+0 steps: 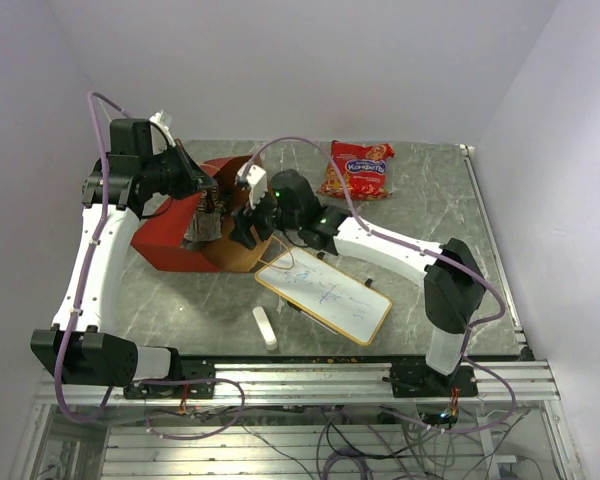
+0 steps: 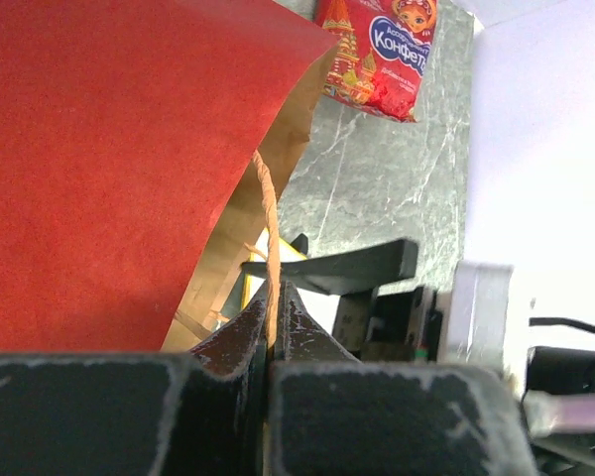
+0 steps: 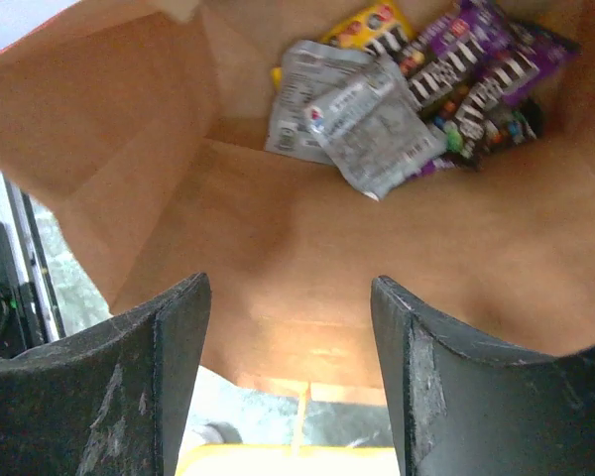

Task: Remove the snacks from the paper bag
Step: Take out the snack from the paper bag.

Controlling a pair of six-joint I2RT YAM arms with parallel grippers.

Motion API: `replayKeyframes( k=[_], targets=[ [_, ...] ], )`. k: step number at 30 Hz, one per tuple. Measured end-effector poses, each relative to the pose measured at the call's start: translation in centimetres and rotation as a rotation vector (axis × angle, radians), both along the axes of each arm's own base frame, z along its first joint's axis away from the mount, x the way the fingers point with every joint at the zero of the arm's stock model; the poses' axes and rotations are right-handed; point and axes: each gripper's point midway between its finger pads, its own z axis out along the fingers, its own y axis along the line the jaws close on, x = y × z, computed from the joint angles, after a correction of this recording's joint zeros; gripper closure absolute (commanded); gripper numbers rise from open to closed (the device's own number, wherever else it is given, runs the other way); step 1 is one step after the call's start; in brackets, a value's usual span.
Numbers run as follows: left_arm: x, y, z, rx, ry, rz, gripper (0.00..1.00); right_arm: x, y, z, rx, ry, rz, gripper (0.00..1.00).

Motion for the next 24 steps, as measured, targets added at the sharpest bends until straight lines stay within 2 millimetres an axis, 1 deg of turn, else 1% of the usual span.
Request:
replayKeyframes(
  k=[2, 4, 6, 8, 10, 12, 17, 21, 24],
  targets=[
    [0.0, -0.1, 0.0, -0.006, 0.002, 0.0, 0.93, -0.7, 1.0, -0.3, 0.015, -0.079, 0.074, 0.36],
    [-0.1, -0.1, 0.1, -0.009, 0.004, 0.0, 0.93, -0.9, 1.9, -0.1, 0.027, -0.167, 0.134, 0.37],
    [-0.1, -0.1, 0.1, -0.01, 0.003, 0.0, 0.93, -0.3, 2.8, 0.3, 0.04, -0.259, 0.172, 0.38],
    [-0.1, -0.1, 0.1, -0.01, 0.002, -0.001, 0.93, 0.6, 3.4, 0.1, 0.034, -0.353, 0.196, 0.39],
    [-0.2, -0.1, 0.2, -0.01, 0.001, -0.001, 0.93, 1.2, 3.8, -0.8, 0.012, -0.414, 0.217, 0.39],
    [-0.3, -0.1, 0.2, -0.01, 0.0, -0.001, 0.93, 1.7, 4.3, -2.2, -0.023, -0.47, 0.262, 0.37],
    [-0.4, -0.1, 0.4, -0.014, 0.0, 0.002, 0.93, 2.4, 5.4, -6.4, -0.096, -0.561, 0.378, 0.34],
    [-0.5, -0.1, 0.4, -0.019, 0.003, 0.005, 0.93, 4.2, 7.2, -8.2, -0.123, -0.605, 0.39, 0.29],
    [-0.5, -0.2, 0.5, -0.024, 0.005, 0.003, 0.93, 5.6, 8.0, -9.3, -0.14, -0.627, 0.364, 0.27]
  ],
)
